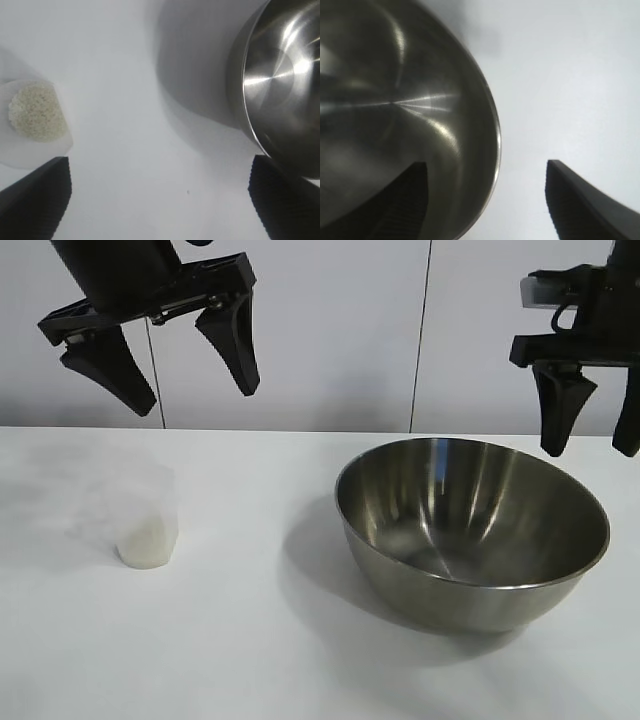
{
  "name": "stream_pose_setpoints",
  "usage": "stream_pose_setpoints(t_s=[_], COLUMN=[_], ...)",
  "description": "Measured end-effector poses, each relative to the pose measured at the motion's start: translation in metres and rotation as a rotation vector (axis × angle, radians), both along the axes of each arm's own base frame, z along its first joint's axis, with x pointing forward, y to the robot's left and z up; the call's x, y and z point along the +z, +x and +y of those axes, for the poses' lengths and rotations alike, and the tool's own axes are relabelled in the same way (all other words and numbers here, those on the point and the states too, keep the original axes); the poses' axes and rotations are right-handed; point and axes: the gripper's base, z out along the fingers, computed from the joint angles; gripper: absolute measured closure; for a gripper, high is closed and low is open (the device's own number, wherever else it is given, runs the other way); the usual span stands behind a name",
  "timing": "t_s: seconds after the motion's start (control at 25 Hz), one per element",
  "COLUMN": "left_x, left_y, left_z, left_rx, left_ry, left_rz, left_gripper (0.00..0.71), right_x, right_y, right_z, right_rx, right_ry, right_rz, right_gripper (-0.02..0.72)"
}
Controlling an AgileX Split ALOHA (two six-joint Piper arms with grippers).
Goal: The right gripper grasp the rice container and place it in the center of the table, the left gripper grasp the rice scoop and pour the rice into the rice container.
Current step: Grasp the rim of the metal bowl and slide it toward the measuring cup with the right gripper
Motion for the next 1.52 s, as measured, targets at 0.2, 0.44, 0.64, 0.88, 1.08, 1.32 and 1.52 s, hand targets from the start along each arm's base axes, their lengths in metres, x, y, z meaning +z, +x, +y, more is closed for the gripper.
stream_pose_setpoints(t_s=[0.2,0.44,0.64,0.88,1.08,1.32,1.52], left_x=[0.000,0.002,0.002,0.002,0.002,0.002,0.002], left_y=[0.001,0.004,0.005,0.005,0.005,0.005,0.005], left_z=[0.000,-0.001,-0.001,-0.001,-0.001,-0.001,-0.001], left_rx=[0.005,0.014,0.016,0.016,0.016,0.016,0.016], left_ry=[-0.006,-0.018,-0.020,-0.020,-0.020,-0.020,-0.020], left_rz=[-0.015,-0.046,-0.050,-0.051,-0.051,-0.051,-0.052], left_gripper=[0.016,0.016,0.016,0.016,0.016,0.016,0.016], right_x=[-0.039,-0.081,-0.087,-0.086,-0.083,-0.048,-0.033], right_y=[0.015,0.025,0.025,0.025,0.022,0.019,0.017], right_z=[0.003,0.010,0.014,0.017,0.018,0.022,0.046], right_rx=[-0.014,-0.037,-0.011,0.021,0.058,0.088,0.127], right_ry=[0.028,0.098,0.134,0.178,0.256,0.320,0.328], right_rz=[0.039,0.095,0.109,0.116,0.150,0.063,0.000], right_gripper=[0.240,0.262,0.633,0.694,0.694,0.694,0.694])
